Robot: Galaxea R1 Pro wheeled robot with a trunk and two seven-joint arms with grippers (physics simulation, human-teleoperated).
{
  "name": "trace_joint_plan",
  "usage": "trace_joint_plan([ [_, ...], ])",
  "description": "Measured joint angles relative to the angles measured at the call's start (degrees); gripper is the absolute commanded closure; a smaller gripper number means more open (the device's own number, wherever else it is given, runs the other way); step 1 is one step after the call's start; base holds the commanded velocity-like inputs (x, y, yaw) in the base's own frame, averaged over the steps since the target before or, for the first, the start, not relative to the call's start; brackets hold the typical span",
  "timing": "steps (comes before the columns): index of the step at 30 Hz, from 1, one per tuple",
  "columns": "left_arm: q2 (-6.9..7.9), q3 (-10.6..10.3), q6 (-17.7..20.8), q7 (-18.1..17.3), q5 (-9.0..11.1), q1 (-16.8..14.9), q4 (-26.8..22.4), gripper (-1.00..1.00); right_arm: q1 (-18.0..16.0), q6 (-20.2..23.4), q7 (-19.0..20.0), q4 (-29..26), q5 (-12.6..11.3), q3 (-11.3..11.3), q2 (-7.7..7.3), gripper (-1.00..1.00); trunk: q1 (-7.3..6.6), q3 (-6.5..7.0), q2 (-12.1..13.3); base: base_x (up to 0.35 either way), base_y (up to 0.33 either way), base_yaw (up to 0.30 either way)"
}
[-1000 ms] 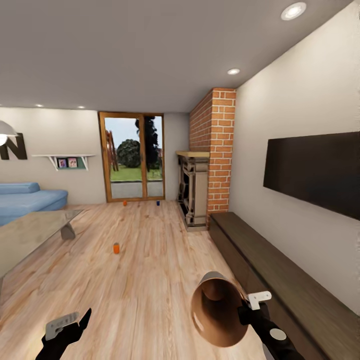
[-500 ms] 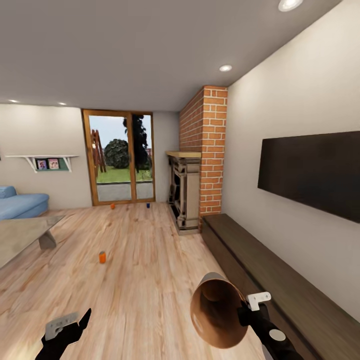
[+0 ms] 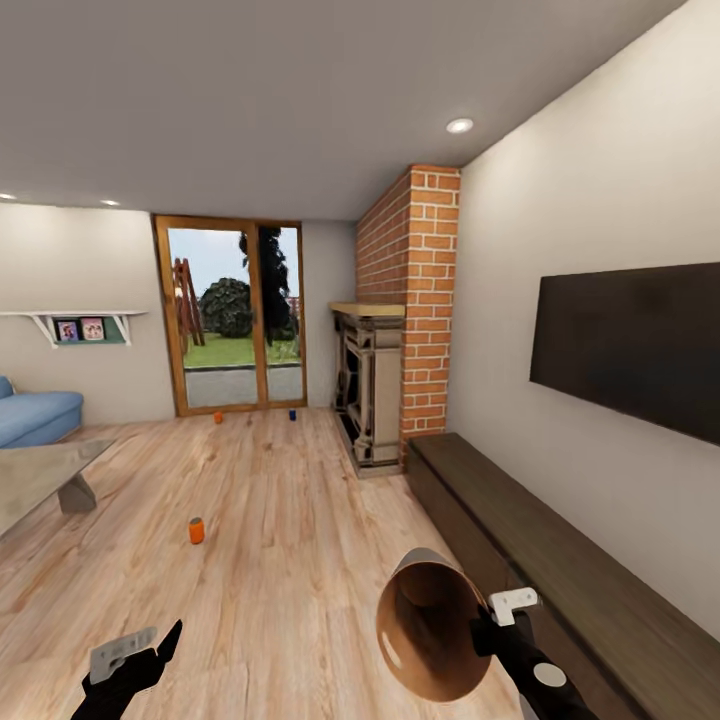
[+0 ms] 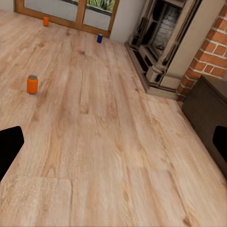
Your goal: Put the three can of soda from the living room inside the tash can in the kitchen.
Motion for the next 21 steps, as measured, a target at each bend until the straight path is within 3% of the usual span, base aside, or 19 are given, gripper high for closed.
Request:
trace_joint_plan([
  [21, 0.01, 0.0, 0.08, 0.04, -0.06, 0.0, 0.03, -1.0, 0.0, -0.01, 0.01, 0.68, 0.21, 0.0, 0.55, 1.0, 0.0, 0.0, 0.0, 0.298, 0.195, 0.0],
])
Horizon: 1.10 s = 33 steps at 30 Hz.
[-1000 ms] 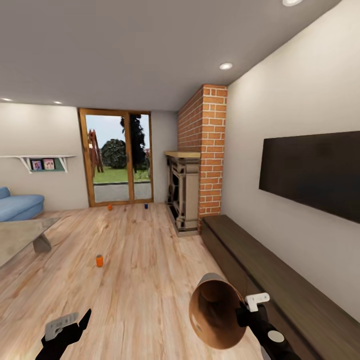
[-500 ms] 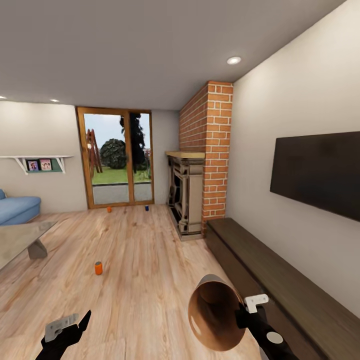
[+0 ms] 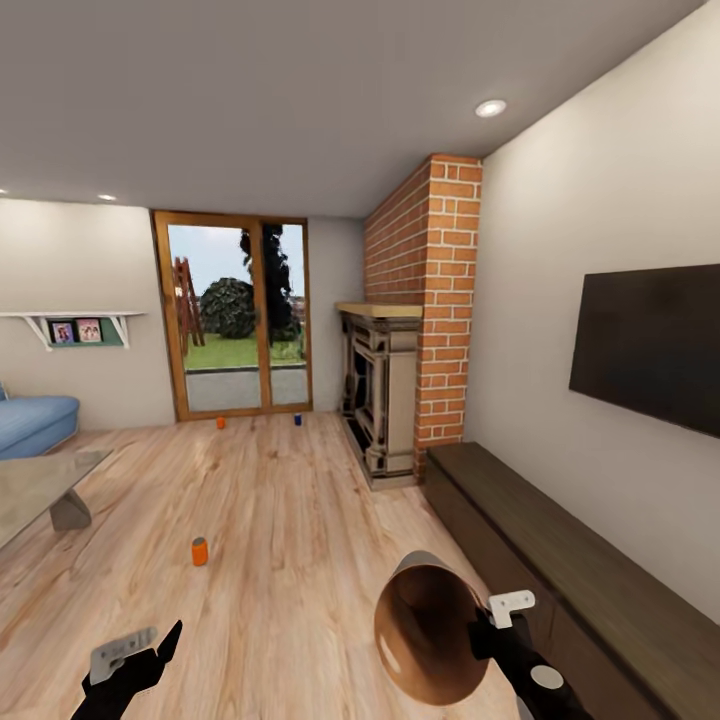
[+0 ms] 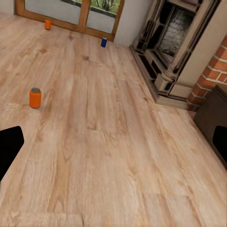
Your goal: Put the three can of soda from the living room inside the tash can in the kitchen.
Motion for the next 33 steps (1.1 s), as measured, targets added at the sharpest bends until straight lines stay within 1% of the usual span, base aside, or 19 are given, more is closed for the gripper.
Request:
trace_joint_plan([
  [29, -0.08, 0.0, -0.02, 0.04, -0.08, 0.0, 0.0, -1.0, 0.0, 0.03, -0.02, 0.23, 0.08, 0.08, 0.14, 1.0, 0.0, 0.0, 0.0, 0.297, 0.184, 0.0],
  [33, -0.06, -0.06, -0.01, 0.02, -0.08, 0.0, 0.0, -1.0, 0.0, 0.01, 0.02, 0.38, 0.07, 0.1, 0.41, 1.0, 0.0, 0.0, 0.0, 0.301, 0.161, 0.0],
])
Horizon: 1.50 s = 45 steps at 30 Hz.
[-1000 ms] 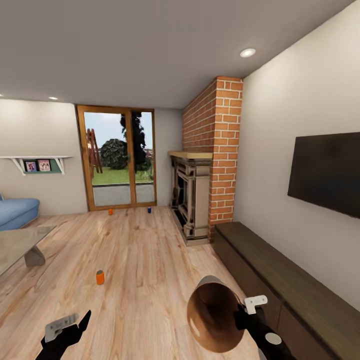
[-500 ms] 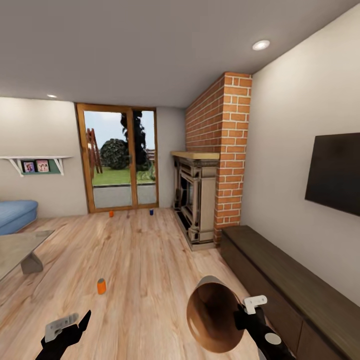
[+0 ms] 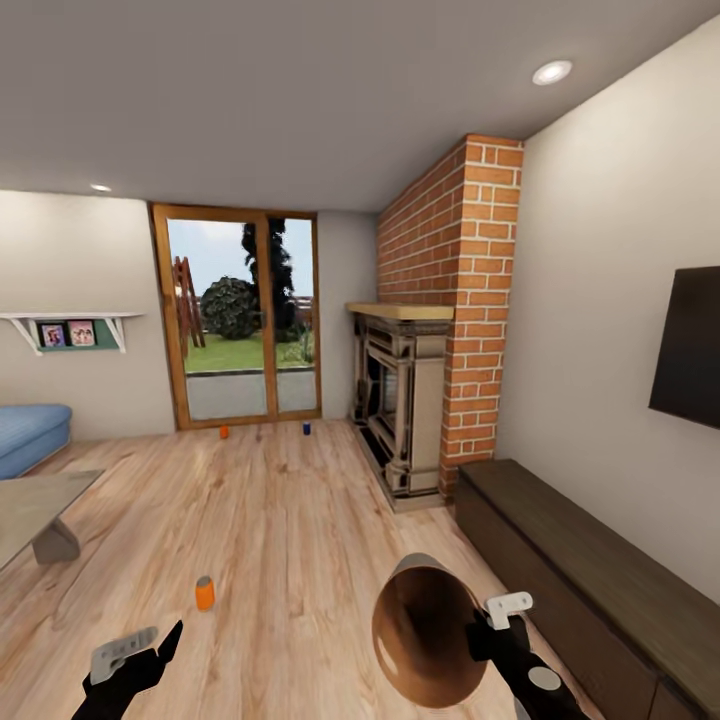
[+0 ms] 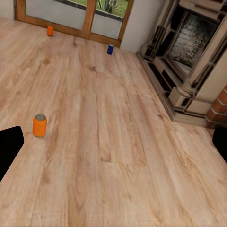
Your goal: Put the three can of soda from the living room inside the tash can in the kitchen.
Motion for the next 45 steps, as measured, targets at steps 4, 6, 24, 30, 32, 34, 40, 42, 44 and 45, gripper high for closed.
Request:
trace_joint_plan([
  [4, 0.03, -0.02, 0.01, -0.05, 0.0, 0.0, 0.0, -1.0, 0.0, -0.01, -0.01, 0.19, 0.09, -0.01, 0.33, 1.0, 0.0, 0.0, 0.0, 0.303, 0.158, 0.0],
  [6, 0.05, -0.03, 0.01, -0.04, 0.0, 0.0, 0.0, -1.0, 0.0, -0.01, 0.0, 0.21, 0.11, -0.02, 0.35, 1.0, 0.0, 0.0, 0.0, 0.303, 0.157, 0.0],
  [24, 0.15, -0.16, 2.85, -0.32, -7.47, -0.06, -0.1, -1.0, 0.0, 0.07, 0.02, 0.23, 0.05, -0.01, 0.35, 1.0, 0.0, 0.0, 0.0, 0.305, 0.154, 0.0],
  [30, -0.04, -0.05, 3.49, -0.39, -13.97, -0.08, -0.07, -1.0, 0.0, 0.08, 0.04, 0.22, 0.03, -0.04, 0.35, 1.0, 0.0, 0.0, 0.0, 0.307, 0.15, 0.0],
  [32, 0.08, -0.04, 3.66, -0.41, -15.2, -0.08, -0.08, -1.0, 0.0, 0.08, 0.02, 0.23, 0.03, -0.02, 0.35, 1.0, 0.0, 0.0, 0.0, 0.307, 0.148, 0.0],
  [34, 0.11, -0.05, 3.8, -0.41, -15.44, -0.09, -0.08, -1.0, 0.0, 0.08, 0.04, 0.22, 0.01, -0.01, 0.35, 1.0, 0.0, 0.0, 0.0, 0.312, 0.111, 0.0],
  [40, 0.15, -0.11, 4.73, -0.35, -15.94, -0.09, -0.09, -1.0, 0.0, 0.08, 0.02, 0.24, 0.01, -0.01, 0.38, 1.0, 0.0, 0.0, 0.0, 0.322, 0.02, 0.0],
  [42, 0.15, -0.11, 4.78, -0.32, -15.97, -0.09, -0.05, -1.0, 0.0, 0.08, 0.03, 0.53, 0.02, 0.0, 0.4, 1.0, 0.0, 0.0, 0.0, 0.323, 0.004, 0.0],
  [44, 0.15, -0.11, 4.82, -0.27, -15.99, -0.09, -0.02, -1.0, 0.0, 0.08, 0.03, 1.24, 0.07, 0.0, 0.42, 1.0, 0.0, 0.0, 0.0, 0.324, 0.002, 0.0],
  [45, 0.15, -0.11, 4.82, -0.26, -15.99, -0.09, -0.02, -1.0, 0.0, 0.06, 0.04, 1.39, 0.08, -0.01, 0.42, 1.0, 0.0, 0.0, 0.0, 0.324, 0.001, 0.0],
])
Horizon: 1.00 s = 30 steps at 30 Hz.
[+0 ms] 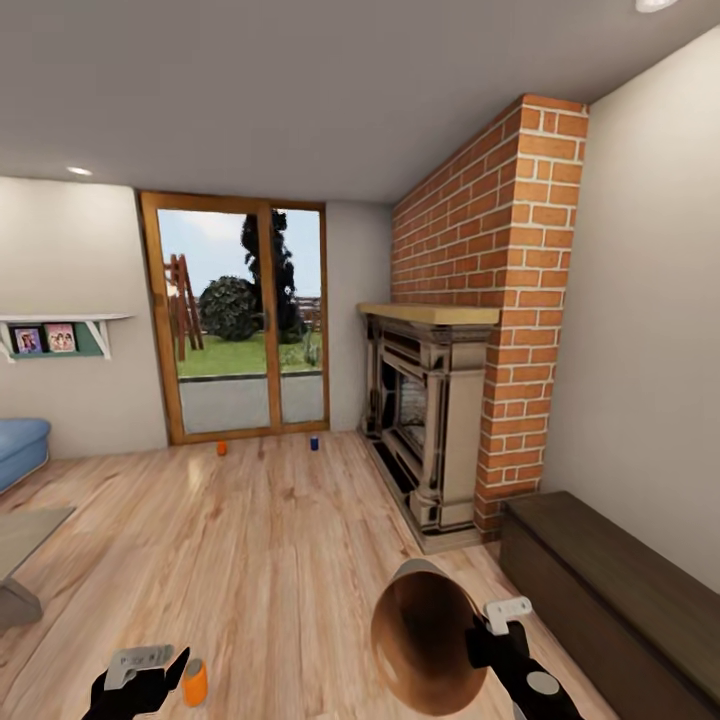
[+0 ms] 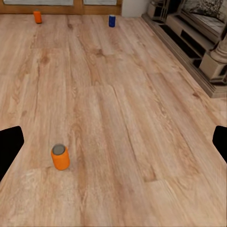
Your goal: Put the three can of soda from the living room inside the tash can in the kitchen.
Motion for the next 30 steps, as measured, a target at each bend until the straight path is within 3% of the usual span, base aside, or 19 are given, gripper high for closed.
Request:
trace_joint_plan([
  [20, -0.14, 0.08, 0.1, 0.18, 0.07, 0.0, 0.12, -1.0, -0.08, 0.05, 0.16, 0.24, -0.22, -0.06, 0.35, 1.0, 0.0, 0.0, 0.0, 0.32, 0.049, 0.0],
  [24, -0.04, 0.08, 0.11, 0.43, 0.22, -0.14, 2.05, -1.0, -0.38, 0.42, 0.18, 0.19, -0.52, -0.09, 0.44, 1.0, 0.0, 0.0, 0.0, 0.202, 0.035, 0.0],
  [30, 0.0, 0.11, 0.39, 0.54, 0.37, -0.92, 3.36, -1.0, -0.84, 0.89, -0.65, 0.15, -0.72, -0.48, 2.75, 1.0, 0.0, 0.0, 0.0, 0.118, 0.123, 0.0],
])
